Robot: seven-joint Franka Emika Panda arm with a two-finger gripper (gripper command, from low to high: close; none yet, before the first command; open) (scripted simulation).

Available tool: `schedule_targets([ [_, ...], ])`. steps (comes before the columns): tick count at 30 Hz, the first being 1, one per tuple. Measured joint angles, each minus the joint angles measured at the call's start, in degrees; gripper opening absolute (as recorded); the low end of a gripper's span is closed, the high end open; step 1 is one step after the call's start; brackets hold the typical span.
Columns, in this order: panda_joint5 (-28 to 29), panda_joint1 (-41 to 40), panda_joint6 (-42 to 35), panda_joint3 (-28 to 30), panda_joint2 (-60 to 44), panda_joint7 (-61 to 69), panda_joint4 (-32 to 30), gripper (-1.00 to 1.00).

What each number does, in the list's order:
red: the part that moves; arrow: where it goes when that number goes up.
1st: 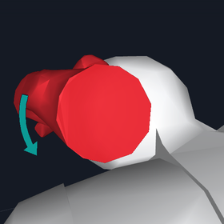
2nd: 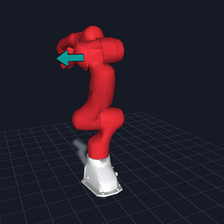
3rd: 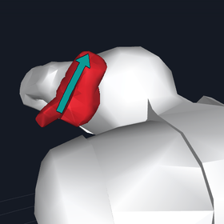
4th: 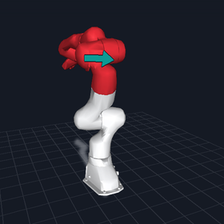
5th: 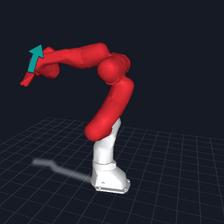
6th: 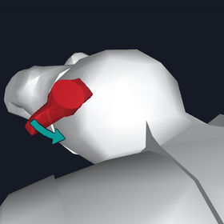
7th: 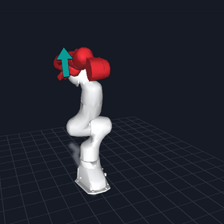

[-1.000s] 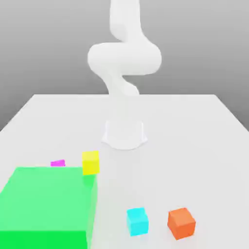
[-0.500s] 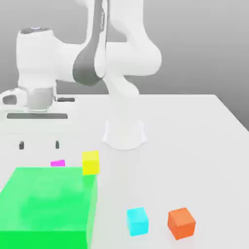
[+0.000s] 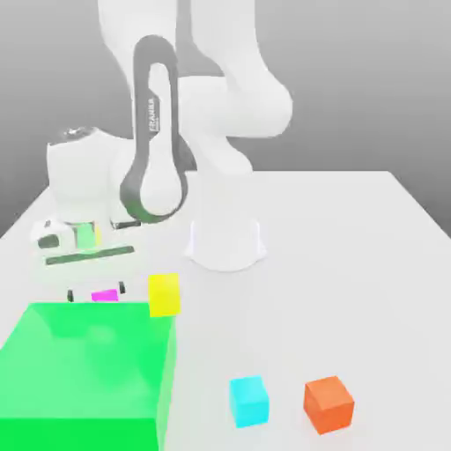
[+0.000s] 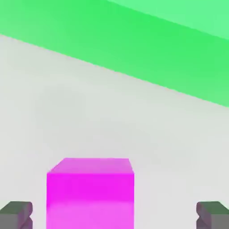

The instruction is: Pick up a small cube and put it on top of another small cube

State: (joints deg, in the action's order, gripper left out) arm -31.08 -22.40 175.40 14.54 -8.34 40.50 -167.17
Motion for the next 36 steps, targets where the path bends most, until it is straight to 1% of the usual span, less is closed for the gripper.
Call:
schedule_targets([
  [3,-5.6,-6.38,2.14,-7.77,-2.76,4.24,0.85,0.0],
  [5,-7.6,-10.66,3.81,-12.61,-4.55,5.71,1.17,0.0],
  [7,-8.42,-14.61,5.54,-16.89,-6.32,6.24,1.28,0.0],
  [8,-8.86,-15.73,6.1,-18.16,-6.91,6.53,1.33,-1.0],
  [14,-9.05,-16.3,6.25,-18.8,-7.19,6.65,1.35,-1.0],
  [17,-7.53,-13.49,4.73,-15.47,-5.52,5.63,1.19,-1.0],
  [20,-3.77,-8.64,2.48,-9.59,-2.89,2.87,0.67,-1.0],
  [23,2.36,-3.69,0.39,-3.07,-0.08,-1.71,-0.19,-1.0],
  [26,10.93,0.2,-1.47,3.03,2.88,-8.03,-1.26,-1.0],
  [28,17.91,1.11,-2.7,5.92,4.94,-13.13,-1.99,-1.0],
  [30,24.63,0.48,-3.98,7.39,6.99,-18.01,-2.65,-1.0],
  [32,30.2,-1.14,-5.31,7.41,8.97,-22.08,-3.26,-1.0],
  [36,37.64,-3.79,-8.03,6.05,12.74,-27.55,-4.46,-1.0],
])
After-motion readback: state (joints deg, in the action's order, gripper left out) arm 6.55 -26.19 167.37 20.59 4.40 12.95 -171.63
